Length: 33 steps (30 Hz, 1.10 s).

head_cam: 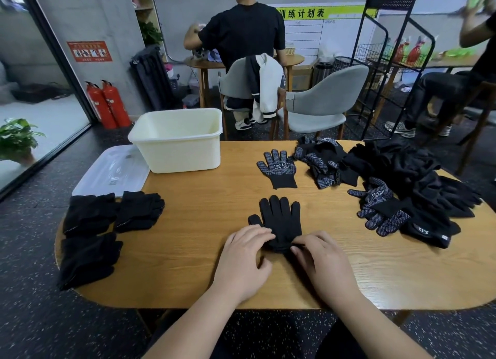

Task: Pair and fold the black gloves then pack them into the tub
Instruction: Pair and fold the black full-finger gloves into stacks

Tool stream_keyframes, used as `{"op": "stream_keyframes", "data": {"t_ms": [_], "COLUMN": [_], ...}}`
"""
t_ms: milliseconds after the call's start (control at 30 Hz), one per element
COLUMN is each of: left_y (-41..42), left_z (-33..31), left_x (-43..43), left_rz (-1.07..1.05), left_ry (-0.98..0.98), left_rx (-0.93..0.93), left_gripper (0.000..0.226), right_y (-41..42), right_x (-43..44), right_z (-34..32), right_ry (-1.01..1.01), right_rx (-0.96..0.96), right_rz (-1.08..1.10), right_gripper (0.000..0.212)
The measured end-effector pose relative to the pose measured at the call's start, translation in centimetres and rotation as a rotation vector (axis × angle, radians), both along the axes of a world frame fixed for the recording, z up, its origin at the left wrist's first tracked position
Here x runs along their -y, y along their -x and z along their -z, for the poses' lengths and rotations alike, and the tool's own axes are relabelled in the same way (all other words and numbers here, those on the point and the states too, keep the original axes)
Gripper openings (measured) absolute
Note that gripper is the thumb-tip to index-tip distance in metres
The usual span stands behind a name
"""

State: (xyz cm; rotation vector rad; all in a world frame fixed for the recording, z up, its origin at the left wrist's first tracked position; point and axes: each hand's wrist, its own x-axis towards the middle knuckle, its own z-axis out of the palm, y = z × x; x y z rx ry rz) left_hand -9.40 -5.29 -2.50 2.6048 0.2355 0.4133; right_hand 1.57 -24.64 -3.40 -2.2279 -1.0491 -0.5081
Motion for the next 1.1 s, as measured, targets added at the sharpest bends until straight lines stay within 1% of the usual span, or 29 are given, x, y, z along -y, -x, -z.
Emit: {"op": "stream_keyframes", "data": {"t_ms": [133, 267, 300, 367, 400, 467, 533, 600, 633, 733, 833, 900, 967, 1100], "left_y": [-0.2, -0.1, -0.1, 0.0, 0.1, 0.2, 0.2, 0.2, 0.2, 0.1, 0.1, 0.1, 0.2, 0.2], "left_z": [0.5, 0.5, 0.3, 0.1, 0.0, -0.2, -0.3, -0.3, -0.3, -0.1, -0.2, -0.2, -0.2, -0.2], "left_x": [-0.2, -0.2, -0.1, 0.0, 0.1, 0.0, -0.1, -0.1, -0.1, -0.3, -0.3, -0.3, -0.3, -0.1], "left_rz": [0.018, -0.013, -0.026, -0.053, -0.073, -0.103, -0.111, -0.123, -0.128, -0.128, -0.134, -0.13, -0.104, -0.066], "left_ry": [-0.036, -0.017, -0.003, 0.026, 0.045, 0.098, 0.152, 0.219, 0.254, 0.307, 0.307, 0.315, 0.322, 0.259], "left_rx": [0.02, 0.111, 0.118, 0.105, 0.085, 0.025, -0.02, -0.032, -0.027, -0.004, 0.015, 0.038, 0.046, 0.024], "left_gripper": [0.034, 0.026, 0.025, 0.026, 0.03, 0.041, 0.049, 0.051, 0.052, 0.061, 0.068, 0.067, 0.062, 0.048], "right_y": [0.4, 0.2, 0.1, -0.3, -0.4, -0.7, -0.9, -0.9, -1.0, -1.0, -1.1, -1.1, -1.2, -1.3], "right_x": [0.4, 0.4, 0.3, 0.1, 0.2, 0.4, 0.7, 0.9, 1.0, 0.9, 0.7, 0.5, 0.3, 0.0], "right_z": [-0.4, -0.5, -0.4, -0.3, -0.2, 0.0, 0.3, 0.2, 0.1, -0.5, -0.7, -1.0, -1.2, -1.1], "right_ry": [-0.008, 0.107, 0.123, 0.109, 0.09, 0.029, -0.011, -0.029, -0.046, -0.089, -0.095, -0.119, -0.139, -0.123], "right_rx": [0.002, -0.075, -0.067, -0.03, -0.033, -0.123, -0.239, -0.334, -0.389, -0.517, -0.575, -0.625, -0.65, -0.629], "right_rz": [-0.066, -0.088, -0.087, -0.081, -0.07, -0.057, -0.044, -0.028, -0.025, -0.016, -0.003, -0.003, 0.004, 0.07], "right_gripper": [0.021, 0.048, 0.047, 0.031, 0.024, 0.02, 0.028, 0.037, 0.037, 0.014, 0.01, 0.009, 0.008, 0.013]}}
